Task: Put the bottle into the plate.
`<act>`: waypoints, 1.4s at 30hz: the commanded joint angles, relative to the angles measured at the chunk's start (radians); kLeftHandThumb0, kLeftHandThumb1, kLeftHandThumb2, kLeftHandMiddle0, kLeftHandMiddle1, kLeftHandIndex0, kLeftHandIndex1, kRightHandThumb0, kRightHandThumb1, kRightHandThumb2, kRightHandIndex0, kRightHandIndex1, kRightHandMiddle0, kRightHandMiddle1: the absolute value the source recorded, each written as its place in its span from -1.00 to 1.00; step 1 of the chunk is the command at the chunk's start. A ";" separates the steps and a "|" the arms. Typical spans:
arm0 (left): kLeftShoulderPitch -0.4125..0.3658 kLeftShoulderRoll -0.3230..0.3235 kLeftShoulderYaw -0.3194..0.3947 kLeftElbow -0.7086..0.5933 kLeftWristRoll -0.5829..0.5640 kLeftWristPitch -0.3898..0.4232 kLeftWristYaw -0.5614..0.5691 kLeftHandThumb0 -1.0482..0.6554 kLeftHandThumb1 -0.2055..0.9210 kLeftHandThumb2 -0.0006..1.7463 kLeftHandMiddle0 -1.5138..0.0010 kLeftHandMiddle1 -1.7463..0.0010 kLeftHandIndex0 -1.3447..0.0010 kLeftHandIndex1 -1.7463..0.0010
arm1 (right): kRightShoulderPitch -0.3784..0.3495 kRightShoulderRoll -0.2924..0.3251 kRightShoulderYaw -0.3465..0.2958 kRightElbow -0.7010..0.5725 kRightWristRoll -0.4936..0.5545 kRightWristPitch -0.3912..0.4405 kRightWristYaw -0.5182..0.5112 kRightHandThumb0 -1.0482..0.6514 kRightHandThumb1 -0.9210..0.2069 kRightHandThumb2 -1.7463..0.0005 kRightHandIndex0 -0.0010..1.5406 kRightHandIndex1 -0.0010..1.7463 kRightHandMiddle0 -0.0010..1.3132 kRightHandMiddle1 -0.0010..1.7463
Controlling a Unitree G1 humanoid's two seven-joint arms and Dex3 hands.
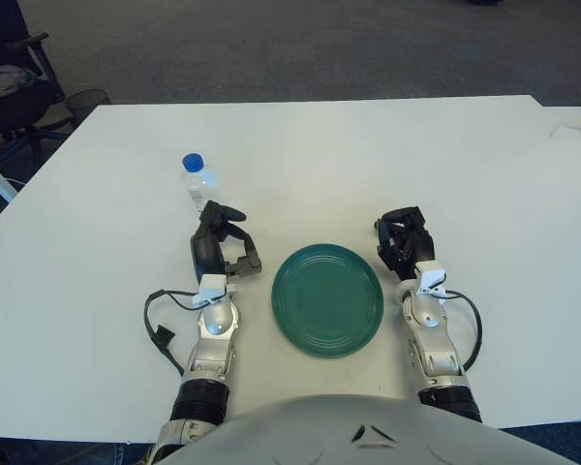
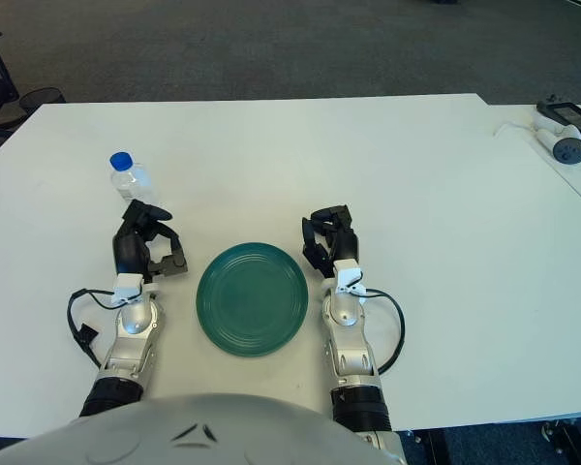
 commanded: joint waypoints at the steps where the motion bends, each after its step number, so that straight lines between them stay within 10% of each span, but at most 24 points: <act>1: 0.078 -0.026 0.021 0.076 0.025 -0.063 0.055 0.23 -0.52 0.84 -0.05 -0.98 0.14 -1.00 | 0.072 0.023 0.001 0.055 0.016 0.113 0.006 -0.17 -1.00 0.41 -0.60 0.16 -0.71 1.00; 30: 0.126 -0.026 0.030 0.091 0.058 -0.157 0.175 0.23 -0.50 0.82 -0.05 -0.96 0.16 -1.00 | 0.063 0.017 0.002 0.060 0.013 0.130 0.008 -0.18 -1.00 0.41 -0.58 0.16 -0.71 1.00; 37: 0.080 -0.018 0.047 0.119 0.117 -0.061 0.263 0.23 -0.32 0.68 0.04 -0.97 0.25 -0.96 | 0.059 0.011 0.002 0.065 0.014 0.124 0.015 -0.18 -1.00 0.41 -0.57 0.15 -0.71 1.00; 42: 0.102 -0.038 0.021 0.046 0.176 0.101 0.308 0.06 0.19 0.27 0.39 -1.00 0.43 -0.95 | 0.057 0.008 0.000 0.068 0.018 0.121 0.021 -0.18 -1.00 0.41 -0.57 0.15 -0.71 1.00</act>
